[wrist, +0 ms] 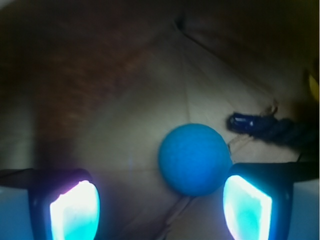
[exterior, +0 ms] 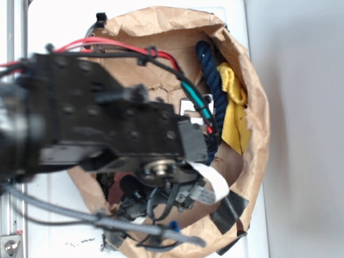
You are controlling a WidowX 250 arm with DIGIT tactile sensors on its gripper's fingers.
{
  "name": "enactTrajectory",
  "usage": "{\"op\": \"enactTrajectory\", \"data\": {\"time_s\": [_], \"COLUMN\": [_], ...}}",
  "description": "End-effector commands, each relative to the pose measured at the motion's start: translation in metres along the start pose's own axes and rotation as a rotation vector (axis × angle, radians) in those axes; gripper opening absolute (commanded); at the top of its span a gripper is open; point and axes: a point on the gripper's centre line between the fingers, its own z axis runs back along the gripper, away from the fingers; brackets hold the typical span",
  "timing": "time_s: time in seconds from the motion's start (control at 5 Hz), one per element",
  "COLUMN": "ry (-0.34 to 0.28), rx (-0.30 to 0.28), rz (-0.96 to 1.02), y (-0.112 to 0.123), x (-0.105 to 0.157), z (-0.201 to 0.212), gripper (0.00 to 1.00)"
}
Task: Grab the blue ball.
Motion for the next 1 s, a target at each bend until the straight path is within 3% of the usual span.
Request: {"op": "enactTrajectory", "data": {"time_s": [0.0,0.2,0.6,0.8], "ry": [0.062,0.088,0.004,-0.055], "rx": [0.051,0.061,0.036,0.047], "rz": [0.007,0.024,0.065,0.174], "y": [0.007,0.005,0.001,0.026], "x": [0.01,0.008,0.017,0.021], "z": [-0.022,-0.032,-0.007,0.037], "gripper": [1.0,0.0,0.0,0.0]}}
